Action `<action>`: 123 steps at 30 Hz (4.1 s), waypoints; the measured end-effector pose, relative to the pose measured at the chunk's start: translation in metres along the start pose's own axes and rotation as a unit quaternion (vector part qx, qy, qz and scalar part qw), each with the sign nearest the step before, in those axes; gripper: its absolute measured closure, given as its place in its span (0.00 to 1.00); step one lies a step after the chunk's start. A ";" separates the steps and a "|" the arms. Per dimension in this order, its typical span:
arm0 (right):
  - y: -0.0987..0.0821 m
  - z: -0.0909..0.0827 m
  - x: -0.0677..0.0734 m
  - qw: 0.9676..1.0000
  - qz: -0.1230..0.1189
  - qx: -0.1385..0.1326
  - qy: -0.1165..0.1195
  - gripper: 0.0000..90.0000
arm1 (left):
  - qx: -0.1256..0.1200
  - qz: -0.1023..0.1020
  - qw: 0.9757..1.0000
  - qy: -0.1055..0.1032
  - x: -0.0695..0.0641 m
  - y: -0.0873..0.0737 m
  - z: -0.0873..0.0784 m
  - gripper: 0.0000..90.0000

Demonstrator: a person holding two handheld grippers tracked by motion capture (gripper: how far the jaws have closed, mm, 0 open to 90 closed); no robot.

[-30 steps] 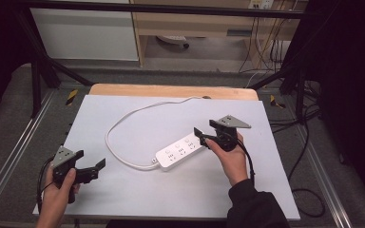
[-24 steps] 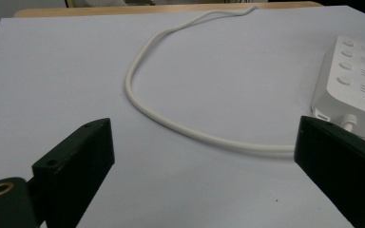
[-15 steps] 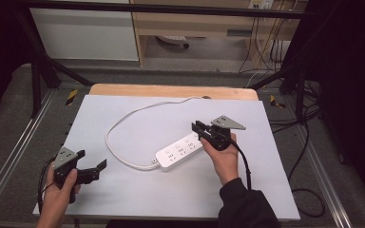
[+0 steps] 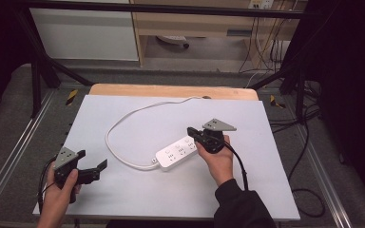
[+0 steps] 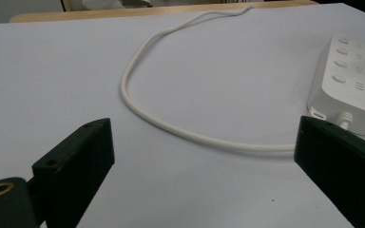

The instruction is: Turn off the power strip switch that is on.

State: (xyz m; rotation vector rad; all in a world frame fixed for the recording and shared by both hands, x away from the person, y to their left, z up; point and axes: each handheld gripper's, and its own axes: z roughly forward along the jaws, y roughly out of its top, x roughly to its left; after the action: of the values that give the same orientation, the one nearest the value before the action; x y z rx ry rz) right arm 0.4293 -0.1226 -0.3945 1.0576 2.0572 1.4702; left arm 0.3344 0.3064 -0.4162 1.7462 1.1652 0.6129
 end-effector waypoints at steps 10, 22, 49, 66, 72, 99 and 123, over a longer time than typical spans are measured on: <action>-0.007 0.006 0.004 1.000 -0.004 0.021 0.004 1.00 | 0.002 0.003 1.000 0.001 0.000 0.000 0.000 0.07; -0.013 0.013 0.007 0.999 -0.004 0.038 0.005 1.00 | 0.003 0.003 1.000 0.001 -0.001 0.000 0.001 0.07; -0.023 0.026 0.011 0.999 -0.002 0.046 0.003 1.00 | 0.006 0.006 1.000 -0.001 -0.001 -0.001 0.001 0.07; -0.034 0.034 0.014 0.999 0.006 0.049 0.005 1.00 | 0.008 0.007 1.000 -0.001 -0.002 -0.001 0.002 0.07; -0.037 0.037 0.016 0.999 0.005 0.045 0.006 1.00 | 0.008 0.007 1.000 -0.002 -0.002 -0.001 0.002 0.07; -0.043 0.046 0.024 0.999 -0.002 0.042 -0.002 1.00 | 0.009 0.008 1.000 -0.002 -0.002 -0.001 0.002 0.07; -0.047 0.049 0.024 0.999 -0.005 0.042 -0.006 1.00 | 0.011 0.009 1.000 -0.003 -0.003 -0.001 0.002 0.07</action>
State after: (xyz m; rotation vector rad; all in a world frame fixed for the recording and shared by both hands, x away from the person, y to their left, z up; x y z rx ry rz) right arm 0.4314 -0.0813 -0.4532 1.0851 2.1290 1.3797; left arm 0.3344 0.3034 -0.4177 1.7767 1.1566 0.6069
